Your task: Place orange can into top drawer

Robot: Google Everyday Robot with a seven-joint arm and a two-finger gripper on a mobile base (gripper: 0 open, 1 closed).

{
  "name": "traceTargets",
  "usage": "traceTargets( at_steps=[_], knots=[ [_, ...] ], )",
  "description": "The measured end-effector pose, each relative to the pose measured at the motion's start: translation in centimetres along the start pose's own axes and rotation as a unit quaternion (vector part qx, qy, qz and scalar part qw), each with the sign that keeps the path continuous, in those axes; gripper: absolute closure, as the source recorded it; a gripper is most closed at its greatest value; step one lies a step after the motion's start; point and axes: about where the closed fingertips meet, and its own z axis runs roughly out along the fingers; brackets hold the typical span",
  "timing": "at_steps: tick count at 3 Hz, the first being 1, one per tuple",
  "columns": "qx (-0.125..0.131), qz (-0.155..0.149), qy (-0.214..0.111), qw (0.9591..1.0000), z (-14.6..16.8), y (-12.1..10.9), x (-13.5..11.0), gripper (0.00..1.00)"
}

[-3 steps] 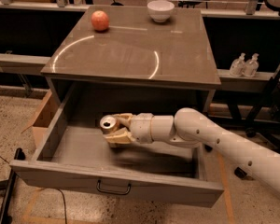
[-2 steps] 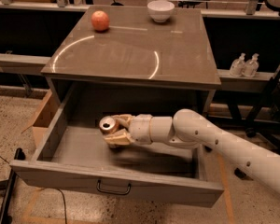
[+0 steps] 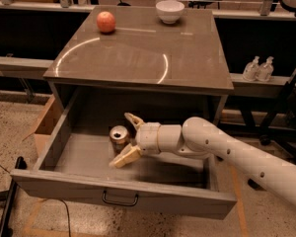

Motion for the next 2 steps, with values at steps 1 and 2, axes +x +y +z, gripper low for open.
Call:
traceTargets(
  at_steps=[1,2],
  knots=[
    [0.017,0.002,0.009,0.9998,-1.5,-0.7,-0.7,0.15],
    [0.049,-0.003,0.033,0.9983,-4.9,-1.9,-2.0,0.29]
  ],
)
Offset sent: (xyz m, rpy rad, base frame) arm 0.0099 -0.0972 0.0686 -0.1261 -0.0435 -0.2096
